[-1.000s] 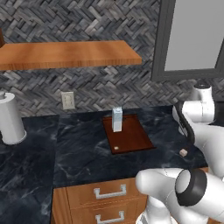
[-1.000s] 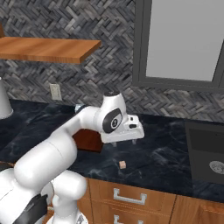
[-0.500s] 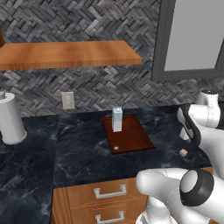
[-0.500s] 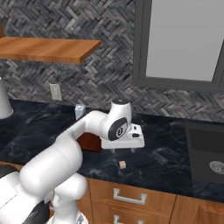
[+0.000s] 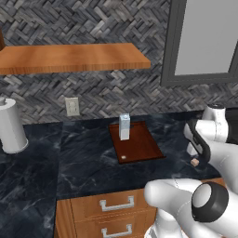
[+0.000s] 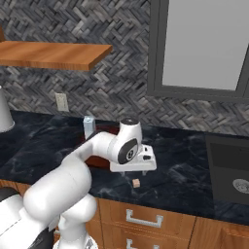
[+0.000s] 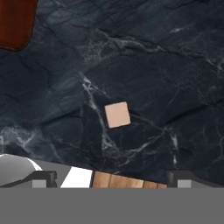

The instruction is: Take out the milk from the fridge and place it on the tray on the counter. Then take the sugar cube near the tray and place it in the tray.

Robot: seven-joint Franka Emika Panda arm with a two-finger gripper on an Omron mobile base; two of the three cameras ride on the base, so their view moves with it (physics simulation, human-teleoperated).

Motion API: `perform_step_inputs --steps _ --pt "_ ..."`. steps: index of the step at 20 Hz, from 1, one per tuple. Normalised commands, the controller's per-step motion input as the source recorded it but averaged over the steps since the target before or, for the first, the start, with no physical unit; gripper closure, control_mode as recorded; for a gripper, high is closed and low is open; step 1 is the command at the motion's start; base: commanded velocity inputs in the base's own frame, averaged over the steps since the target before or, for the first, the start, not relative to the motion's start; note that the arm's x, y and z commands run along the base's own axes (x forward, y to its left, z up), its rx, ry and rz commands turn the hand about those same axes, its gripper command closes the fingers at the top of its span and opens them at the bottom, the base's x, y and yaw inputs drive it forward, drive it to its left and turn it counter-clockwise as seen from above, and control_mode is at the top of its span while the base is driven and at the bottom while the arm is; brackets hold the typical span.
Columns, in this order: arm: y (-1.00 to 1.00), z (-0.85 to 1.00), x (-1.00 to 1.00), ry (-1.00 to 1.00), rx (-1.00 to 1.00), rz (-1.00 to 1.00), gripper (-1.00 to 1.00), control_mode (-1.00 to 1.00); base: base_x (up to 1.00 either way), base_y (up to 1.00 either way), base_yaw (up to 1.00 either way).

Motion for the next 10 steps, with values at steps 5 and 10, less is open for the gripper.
perform_step_inputs --steps 5,10 --pt "0.00 -0.30 0.00 0.00 0.00 0.00 -1.00 -1.00 0.00 0.00 0.00" --pt "0.00 -0.37 0.11 0.00 0.00 0.01 -1.00 -1.00 0.00 0.00 0.00"
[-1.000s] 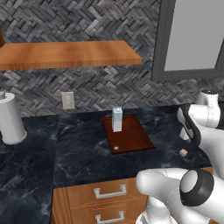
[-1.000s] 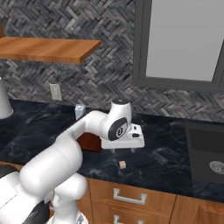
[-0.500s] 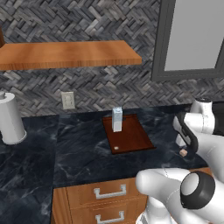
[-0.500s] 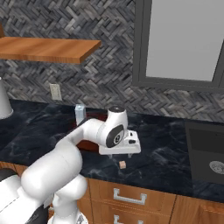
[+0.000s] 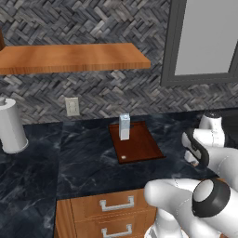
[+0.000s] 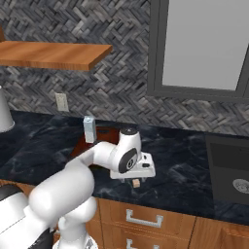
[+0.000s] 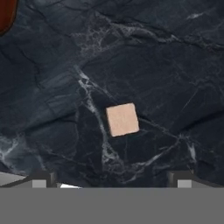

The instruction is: Take out the milk from the fridge and place it on the tray on the counter. Then take the sugar cube near the tray and place it in the tray.

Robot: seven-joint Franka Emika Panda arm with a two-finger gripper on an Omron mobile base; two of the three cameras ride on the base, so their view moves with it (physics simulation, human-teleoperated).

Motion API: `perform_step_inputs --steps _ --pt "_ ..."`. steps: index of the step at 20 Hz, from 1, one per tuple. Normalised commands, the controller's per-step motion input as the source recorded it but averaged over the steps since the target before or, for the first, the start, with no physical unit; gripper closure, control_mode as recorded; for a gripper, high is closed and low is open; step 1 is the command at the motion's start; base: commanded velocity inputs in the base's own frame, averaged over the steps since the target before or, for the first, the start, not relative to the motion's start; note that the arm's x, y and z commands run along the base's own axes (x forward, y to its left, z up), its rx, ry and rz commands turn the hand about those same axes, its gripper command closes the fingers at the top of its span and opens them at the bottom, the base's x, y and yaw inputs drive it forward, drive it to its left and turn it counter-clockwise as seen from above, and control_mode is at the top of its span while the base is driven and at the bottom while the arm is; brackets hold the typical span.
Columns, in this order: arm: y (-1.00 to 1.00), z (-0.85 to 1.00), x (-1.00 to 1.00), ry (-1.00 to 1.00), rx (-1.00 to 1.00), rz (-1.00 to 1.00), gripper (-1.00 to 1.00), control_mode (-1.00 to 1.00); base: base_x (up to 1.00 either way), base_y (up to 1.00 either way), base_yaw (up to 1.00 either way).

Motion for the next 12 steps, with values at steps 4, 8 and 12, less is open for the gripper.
perform_step_inputs --steps 4,8,12 --pt "0.00 -0.25 0.23 0.00 0.00 0.01 -1.00 -1.00 0.00 0.00 0.00" --pt "0.00 -0.01 0.19 0.00 0.00 0.00 -1.00 -1.00 0.00 0.00 0.00" --pt "0.00 -0.07 0.03 0.00 0.00 0.00 -1.00 -1.00 0.00 0.00 0.00"
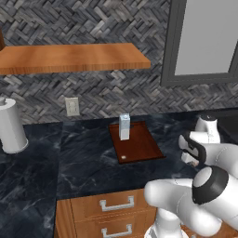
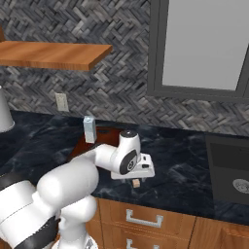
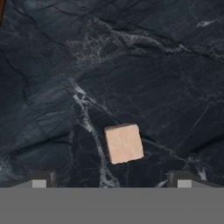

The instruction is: Take out the milk from the fridge and place it on the tray on the counter. Then take the sugar cube near the tray and place it in the tray.

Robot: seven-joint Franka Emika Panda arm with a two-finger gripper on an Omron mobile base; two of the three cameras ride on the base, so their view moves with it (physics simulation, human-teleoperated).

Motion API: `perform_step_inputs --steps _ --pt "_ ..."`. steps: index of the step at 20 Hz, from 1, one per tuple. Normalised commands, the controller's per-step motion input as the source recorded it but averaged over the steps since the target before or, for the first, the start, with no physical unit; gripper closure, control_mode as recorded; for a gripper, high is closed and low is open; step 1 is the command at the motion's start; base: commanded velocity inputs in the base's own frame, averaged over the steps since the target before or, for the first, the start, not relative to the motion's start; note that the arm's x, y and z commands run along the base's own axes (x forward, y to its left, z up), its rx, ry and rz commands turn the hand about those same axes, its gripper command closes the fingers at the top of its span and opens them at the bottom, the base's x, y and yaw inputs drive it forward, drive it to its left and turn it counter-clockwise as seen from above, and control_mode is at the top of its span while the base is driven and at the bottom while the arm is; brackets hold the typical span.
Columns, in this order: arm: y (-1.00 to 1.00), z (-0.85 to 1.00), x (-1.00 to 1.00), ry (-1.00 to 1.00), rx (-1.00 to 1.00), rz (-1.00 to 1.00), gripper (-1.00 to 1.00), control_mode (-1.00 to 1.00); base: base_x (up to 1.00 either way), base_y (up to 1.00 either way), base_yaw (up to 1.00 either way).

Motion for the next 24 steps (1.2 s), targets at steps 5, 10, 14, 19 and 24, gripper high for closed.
perform_step_inputs --steps 5,10,14,19,24 --pt "-0.07 -0.17 0.04 0.00 0.00 0.02 -1.00 -1.00 0.00 0.00 0.00" --pt "-0.04 -0.21 0.04 0.00 0.00 0.03 -1.00 -1.00 0.00 0.00 0.00" --pt "0.00 -0.18 0.09 0.00 0.00 0.03 -1.00 -1.00 0.00 0.00 0.00" --pt "-0.09 -0.11 0.02 0.00 0.00 0.05 -1.00 -1.00 0.00 0.00 0.00" --pt "-0.02 -0.04 0.05 -0.01 0.00 0.04 -1.00 -1.00 0.00 0.00 0.00"
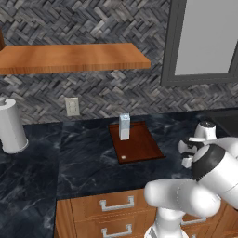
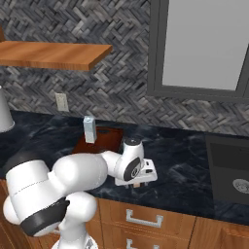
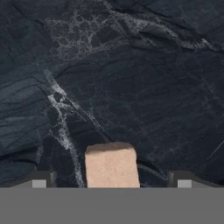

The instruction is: Take out the milk from the fridge and place it on the tray on the counter. Then take the sugar cube near the tray and place it in the tray.

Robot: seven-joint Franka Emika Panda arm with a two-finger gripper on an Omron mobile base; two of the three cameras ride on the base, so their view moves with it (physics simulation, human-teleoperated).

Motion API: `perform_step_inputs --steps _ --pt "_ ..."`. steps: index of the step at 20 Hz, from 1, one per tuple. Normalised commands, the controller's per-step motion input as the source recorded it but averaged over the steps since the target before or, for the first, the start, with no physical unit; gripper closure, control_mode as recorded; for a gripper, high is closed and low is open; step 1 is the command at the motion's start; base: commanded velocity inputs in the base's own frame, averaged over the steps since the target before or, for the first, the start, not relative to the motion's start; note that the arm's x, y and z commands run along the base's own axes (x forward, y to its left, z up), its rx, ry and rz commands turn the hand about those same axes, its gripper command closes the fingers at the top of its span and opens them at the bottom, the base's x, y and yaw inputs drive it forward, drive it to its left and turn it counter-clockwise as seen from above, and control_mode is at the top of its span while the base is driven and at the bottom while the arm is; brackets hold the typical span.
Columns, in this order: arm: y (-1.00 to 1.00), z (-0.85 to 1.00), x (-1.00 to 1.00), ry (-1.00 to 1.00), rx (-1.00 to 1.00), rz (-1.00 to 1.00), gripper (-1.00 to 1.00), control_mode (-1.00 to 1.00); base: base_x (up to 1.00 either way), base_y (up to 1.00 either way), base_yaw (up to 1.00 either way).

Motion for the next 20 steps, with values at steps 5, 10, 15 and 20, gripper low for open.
perform_step_inputs --steps 5,10,15,20 --pt "0.07 -0.09 0.08 0.00 0.00 0.02 -1.00 -1.00 0.00 0.00 0.00" --pt "0.10 -0.10 0.12 0.00 0.00 0.01 1.00 -1.00 0.00 0.00 0.00" --pt "0.00 -0.03 0.00 -0.04 0.00 0.02 1.00 -1.00 0.00 0.00 0.00" --pt "0.00 0.17 -0.38 -0.11 0.00 0.01 1.00 -1.00 0.00 0.00 0.00"
